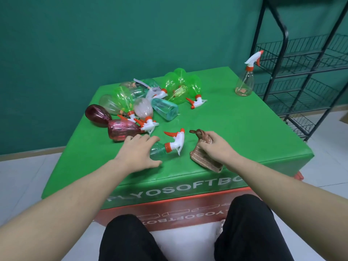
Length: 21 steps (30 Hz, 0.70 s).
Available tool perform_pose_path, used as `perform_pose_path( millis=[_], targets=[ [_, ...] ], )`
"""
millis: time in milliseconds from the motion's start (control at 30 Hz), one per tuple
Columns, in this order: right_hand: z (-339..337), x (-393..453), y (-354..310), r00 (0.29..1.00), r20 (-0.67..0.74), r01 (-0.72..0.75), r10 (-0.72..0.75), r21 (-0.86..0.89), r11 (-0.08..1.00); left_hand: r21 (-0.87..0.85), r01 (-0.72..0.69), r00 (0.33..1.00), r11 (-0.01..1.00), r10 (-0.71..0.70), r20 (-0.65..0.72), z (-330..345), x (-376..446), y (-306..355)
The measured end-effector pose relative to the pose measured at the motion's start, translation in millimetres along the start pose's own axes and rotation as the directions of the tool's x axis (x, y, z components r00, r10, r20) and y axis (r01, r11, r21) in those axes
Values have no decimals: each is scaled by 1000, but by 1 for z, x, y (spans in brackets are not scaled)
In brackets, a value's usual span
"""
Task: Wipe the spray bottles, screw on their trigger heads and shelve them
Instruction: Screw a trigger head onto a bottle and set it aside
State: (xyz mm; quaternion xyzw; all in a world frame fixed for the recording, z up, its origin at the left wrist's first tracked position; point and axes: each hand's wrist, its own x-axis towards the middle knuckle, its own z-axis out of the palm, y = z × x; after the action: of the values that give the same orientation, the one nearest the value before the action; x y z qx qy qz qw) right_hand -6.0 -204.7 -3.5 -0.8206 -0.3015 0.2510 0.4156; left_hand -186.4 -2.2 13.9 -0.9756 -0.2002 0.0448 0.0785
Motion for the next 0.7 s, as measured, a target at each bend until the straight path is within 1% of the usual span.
perform_pose_path(
  millis=[100,200,300,400,533,633,700],
  targets=[
    [5,-2,-5,999,-15,28,-28,-10,1000,-102,-6,999,995,9,31,3,-5,5],
    [10,0,-13,995,-47,86,-87,-28,996,-163,-6,998,987,17,67,11,-8,14],
    [14,3,-21,987,-86,136,-138,-25,990,-159,-9,998,987,17,53,15,-7,19],
    [19,10,-27,973,-144,174,-182,-63,983,-140,-22,997,990,32,68,16,-5,21],
    [27,14,-31,967,-119,217,-226,-88,972,-162,-25,995,986,41,93,14,-5,17],
    [28,14,-34,952,-110,276,-287,-100,956,-183,-32,996,983,46,72,15,-7,14],
    [29,19,-38,946,-113,290,-304,-126,949,-194,-39,997,980,51,56,18,-8,13]
  ],
)
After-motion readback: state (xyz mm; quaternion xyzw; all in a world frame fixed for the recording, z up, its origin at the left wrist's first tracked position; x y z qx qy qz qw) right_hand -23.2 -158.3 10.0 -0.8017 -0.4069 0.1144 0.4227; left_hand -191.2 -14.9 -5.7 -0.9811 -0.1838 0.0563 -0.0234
